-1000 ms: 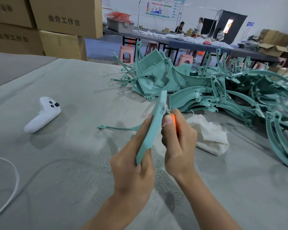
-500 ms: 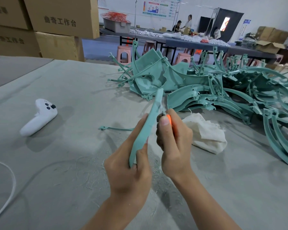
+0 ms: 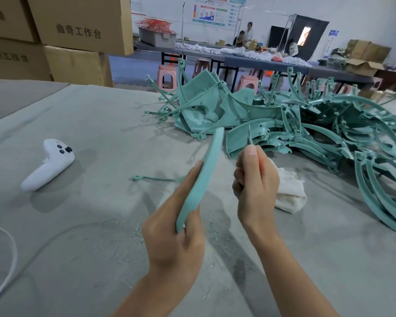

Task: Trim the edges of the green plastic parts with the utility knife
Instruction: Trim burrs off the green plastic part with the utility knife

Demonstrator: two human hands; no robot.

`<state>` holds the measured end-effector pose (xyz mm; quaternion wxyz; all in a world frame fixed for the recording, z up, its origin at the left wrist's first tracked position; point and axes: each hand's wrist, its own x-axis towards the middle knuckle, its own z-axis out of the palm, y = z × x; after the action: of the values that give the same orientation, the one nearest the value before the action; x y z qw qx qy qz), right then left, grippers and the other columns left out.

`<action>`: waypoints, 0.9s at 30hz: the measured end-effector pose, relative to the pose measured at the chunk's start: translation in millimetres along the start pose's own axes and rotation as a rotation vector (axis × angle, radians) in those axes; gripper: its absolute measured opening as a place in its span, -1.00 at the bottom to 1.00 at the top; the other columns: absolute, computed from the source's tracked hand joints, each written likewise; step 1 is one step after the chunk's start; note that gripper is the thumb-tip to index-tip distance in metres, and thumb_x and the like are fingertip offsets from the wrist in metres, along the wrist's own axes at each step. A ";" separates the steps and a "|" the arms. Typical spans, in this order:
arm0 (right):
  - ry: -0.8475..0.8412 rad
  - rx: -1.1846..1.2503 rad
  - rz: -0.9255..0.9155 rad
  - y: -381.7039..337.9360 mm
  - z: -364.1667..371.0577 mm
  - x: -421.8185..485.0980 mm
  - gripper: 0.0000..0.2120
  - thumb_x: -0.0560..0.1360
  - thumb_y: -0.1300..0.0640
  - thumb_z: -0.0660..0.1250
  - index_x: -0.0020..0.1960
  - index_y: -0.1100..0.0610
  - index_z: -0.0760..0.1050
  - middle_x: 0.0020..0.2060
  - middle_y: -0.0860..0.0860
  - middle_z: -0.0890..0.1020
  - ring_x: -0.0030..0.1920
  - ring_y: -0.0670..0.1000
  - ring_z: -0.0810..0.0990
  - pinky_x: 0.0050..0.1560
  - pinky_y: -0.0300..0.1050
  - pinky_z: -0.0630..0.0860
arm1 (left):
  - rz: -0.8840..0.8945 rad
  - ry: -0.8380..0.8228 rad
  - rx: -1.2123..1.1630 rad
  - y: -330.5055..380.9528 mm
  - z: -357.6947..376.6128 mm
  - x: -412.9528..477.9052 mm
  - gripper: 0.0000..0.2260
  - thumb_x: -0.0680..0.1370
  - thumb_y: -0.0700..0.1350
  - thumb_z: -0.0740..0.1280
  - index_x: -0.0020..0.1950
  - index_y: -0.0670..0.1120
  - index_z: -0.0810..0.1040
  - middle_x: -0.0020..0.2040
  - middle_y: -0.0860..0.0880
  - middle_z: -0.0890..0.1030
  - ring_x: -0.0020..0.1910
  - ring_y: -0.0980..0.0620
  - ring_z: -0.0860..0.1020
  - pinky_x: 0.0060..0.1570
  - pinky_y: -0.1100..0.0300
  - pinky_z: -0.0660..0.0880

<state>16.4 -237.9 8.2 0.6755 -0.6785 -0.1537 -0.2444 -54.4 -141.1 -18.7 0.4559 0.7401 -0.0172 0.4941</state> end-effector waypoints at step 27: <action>-0.205 -0.126 -0.305 -7.9 19.8 -29.4 -0.60 0.64 -0.07 0.14 -0.29 0.14 0.26 -0.48 -0.01 0.31 -0.49 -0.06 0.27 -0.44 -0.28 0.22 | -0.038 0.024 0.014 -5.1 -5.4 15.9 -0.65 0.51 -0.20 0.20 0.27 -0.13 0.54 0.02 0.04 0.63 -0.01 0.60 0.44 -0.05 0.69 0.27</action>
<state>-9.8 -214.4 -0.4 0.5678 -0.7095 -0.3073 -0.2826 -47.7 -127.7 -9.7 0.4601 0.7376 0.0060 0.4942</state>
